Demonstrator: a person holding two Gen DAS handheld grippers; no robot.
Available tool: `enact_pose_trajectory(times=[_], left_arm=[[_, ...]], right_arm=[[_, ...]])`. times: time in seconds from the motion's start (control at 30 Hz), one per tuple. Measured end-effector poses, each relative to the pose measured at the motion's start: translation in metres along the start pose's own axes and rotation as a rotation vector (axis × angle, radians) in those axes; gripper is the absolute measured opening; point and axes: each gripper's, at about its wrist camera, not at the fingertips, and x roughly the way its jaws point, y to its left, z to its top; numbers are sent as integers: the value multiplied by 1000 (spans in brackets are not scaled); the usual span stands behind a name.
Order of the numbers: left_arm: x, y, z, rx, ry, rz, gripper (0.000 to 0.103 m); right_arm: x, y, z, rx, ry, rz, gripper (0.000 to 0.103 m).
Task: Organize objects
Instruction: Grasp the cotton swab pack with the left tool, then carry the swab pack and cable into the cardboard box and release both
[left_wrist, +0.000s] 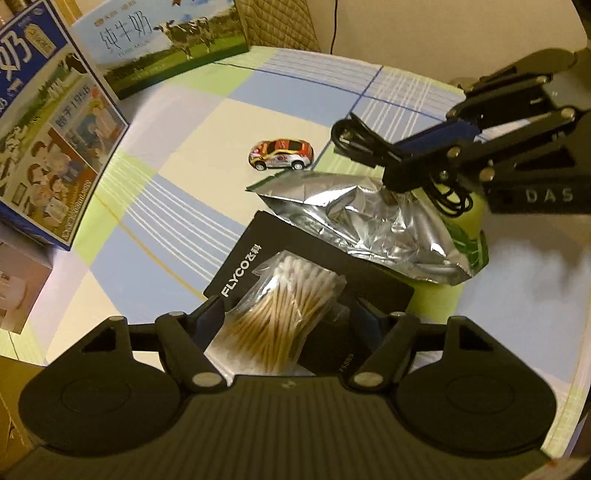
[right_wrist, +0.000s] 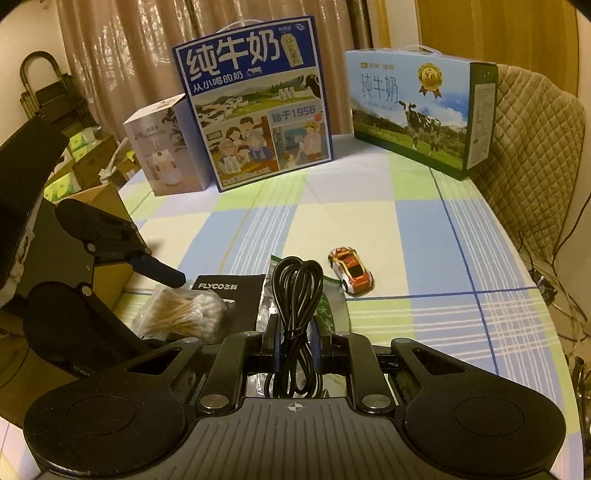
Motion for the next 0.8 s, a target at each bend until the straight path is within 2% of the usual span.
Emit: enact_pose_trajectory(times=[0.1, 0.17, 0.33, 0.53, 0.63, 0.8], left_arm=[[2, 5, 3, -12, -5, -12, 66], [3, 8, 4, -21, -5, -8, 58], [3, 10, 5, -64, 0, -53, 35], [-2, -2, 0, -132, 12, -60, 25], [-5, -2, -3, -262, 16, -39, 23], [-26, -7, -7, -394, -17, -17, 21]], right_arm=[[1, 0, -1, 1, 5, -1, 13], [1, -1, -1, 4, 7, -3, 13], [2, -1, 0, 9, 11, -1, 13], [6, -3, -1, 31, 10, 9, 12], [9, -3, -2, 49, 20, 9, 13], [-2, -2, -5, 41, -12, 20, 13]])
